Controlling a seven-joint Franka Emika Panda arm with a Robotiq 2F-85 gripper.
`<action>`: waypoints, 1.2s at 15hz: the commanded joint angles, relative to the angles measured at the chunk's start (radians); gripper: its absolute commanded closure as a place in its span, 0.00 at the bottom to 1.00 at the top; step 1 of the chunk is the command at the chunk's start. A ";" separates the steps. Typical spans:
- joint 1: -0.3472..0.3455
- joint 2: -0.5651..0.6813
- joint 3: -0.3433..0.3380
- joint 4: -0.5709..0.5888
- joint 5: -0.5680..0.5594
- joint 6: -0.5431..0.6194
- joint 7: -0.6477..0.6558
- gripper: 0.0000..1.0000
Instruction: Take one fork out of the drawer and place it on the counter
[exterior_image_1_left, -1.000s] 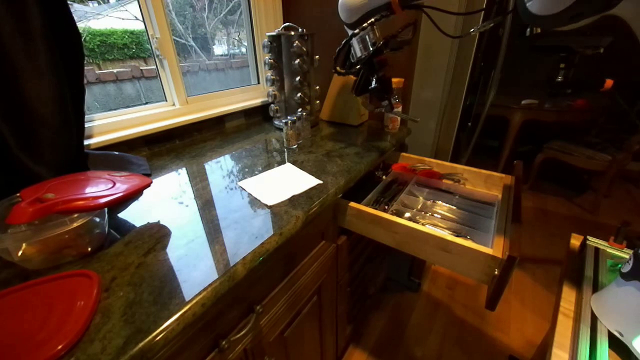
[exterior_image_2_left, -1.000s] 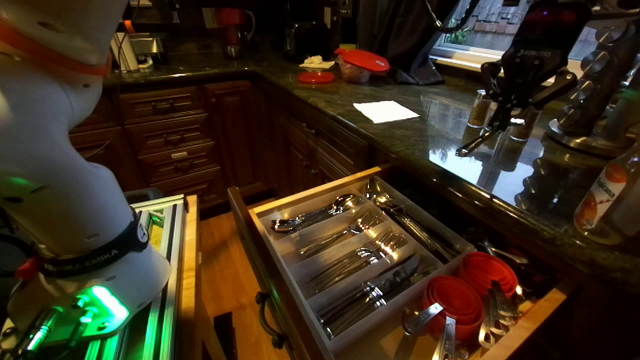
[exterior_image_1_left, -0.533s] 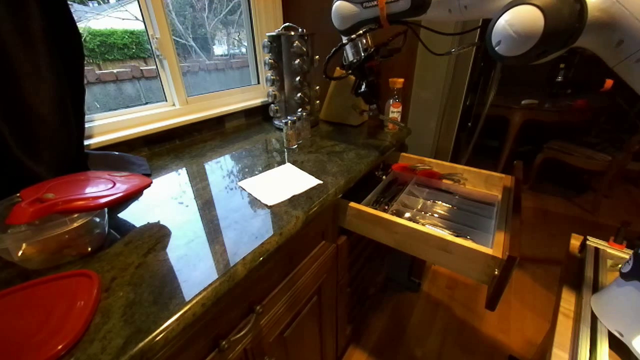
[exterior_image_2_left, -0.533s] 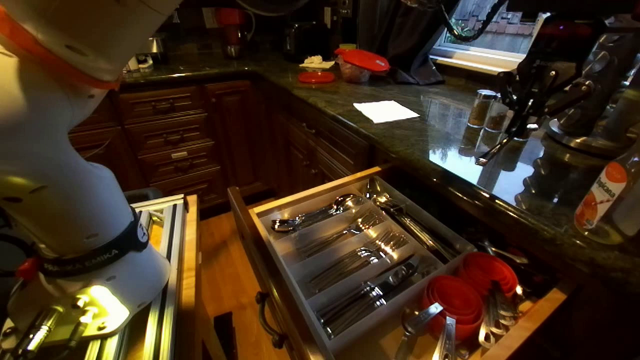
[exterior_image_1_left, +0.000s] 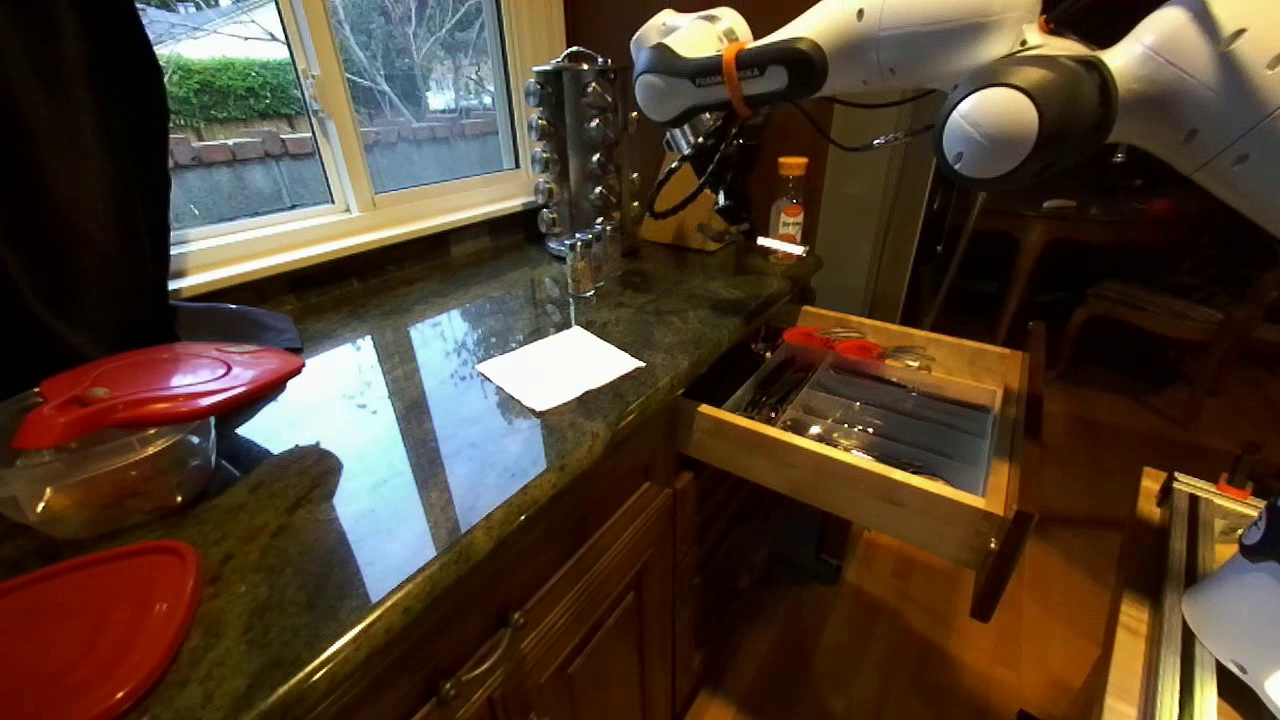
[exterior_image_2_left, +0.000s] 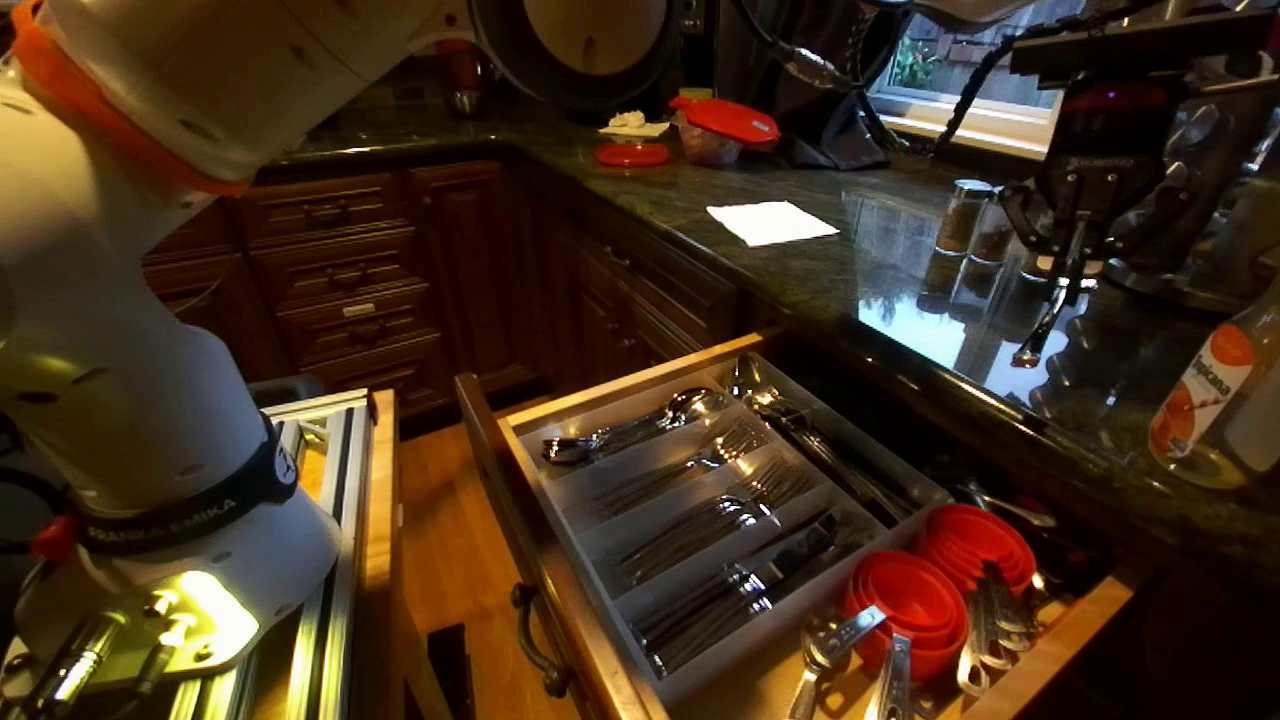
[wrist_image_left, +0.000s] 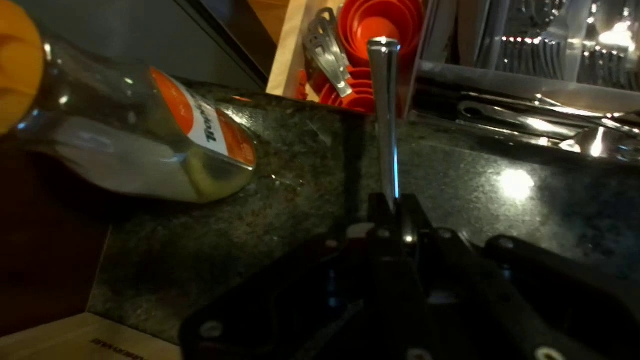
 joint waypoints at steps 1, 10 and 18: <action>0.057 0.065 -0.052 0.059 -0.118 -0.003 -0.118 0.98; 0.111 0.140 -0.065 0.044 -0.277 0.277 -0.374 0.98; 0.105 0.152 -0.040 0.036 -0.242 0.304 -0.493 0.98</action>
